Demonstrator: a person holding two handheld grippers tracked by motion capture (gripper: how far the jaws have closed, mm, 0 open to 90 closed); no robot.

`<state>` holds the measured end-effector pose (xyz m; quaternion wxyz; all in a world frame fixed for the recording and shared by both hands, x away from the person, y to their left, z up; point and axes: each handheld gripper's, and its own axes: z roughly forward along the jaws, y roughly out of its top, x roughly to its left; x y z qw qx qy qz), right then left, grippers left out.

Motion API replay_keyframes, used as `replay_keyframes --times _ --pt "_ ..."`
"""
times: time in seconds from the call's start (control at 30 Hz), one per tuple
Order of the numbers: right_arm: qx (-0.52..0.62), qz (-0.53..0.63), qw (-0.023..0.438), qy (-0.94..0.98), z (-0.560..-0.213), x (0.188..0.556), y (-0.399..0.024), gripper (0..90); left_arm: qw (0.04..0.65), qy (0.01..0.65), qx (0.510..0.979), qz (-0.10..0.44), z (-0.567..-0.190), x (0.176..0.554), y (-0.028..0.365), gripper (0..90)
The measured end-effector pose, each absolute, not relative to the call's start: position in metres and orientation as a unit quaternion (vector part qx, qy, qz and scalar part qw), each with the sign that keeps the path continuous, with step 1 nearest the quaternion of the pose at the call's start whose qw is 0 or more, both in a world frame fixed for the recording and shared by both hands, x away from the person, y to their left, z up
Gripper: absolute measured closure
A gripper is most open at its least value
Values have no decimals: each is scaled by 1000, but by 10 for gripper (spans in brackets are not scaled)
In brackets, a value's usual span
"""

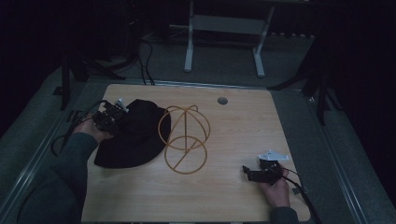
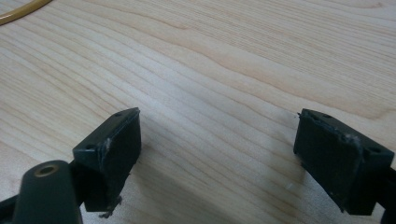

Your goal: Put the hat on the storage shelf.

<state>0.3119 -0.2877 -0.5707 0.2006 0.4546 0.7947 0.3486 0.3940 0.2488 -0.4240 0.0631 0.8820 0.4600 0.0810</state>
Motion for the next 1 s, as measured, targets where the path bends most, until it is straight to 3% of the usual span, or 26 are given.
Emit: replay_keyframes --times 0.6,1.0 --pt "454 349 201 795 -571 312 -288 149 95 394 909 97 -399 388 252 881" --pt "453 349 201 795 -571 312 -288 149 128 393 905 99 -385 385 261 882"
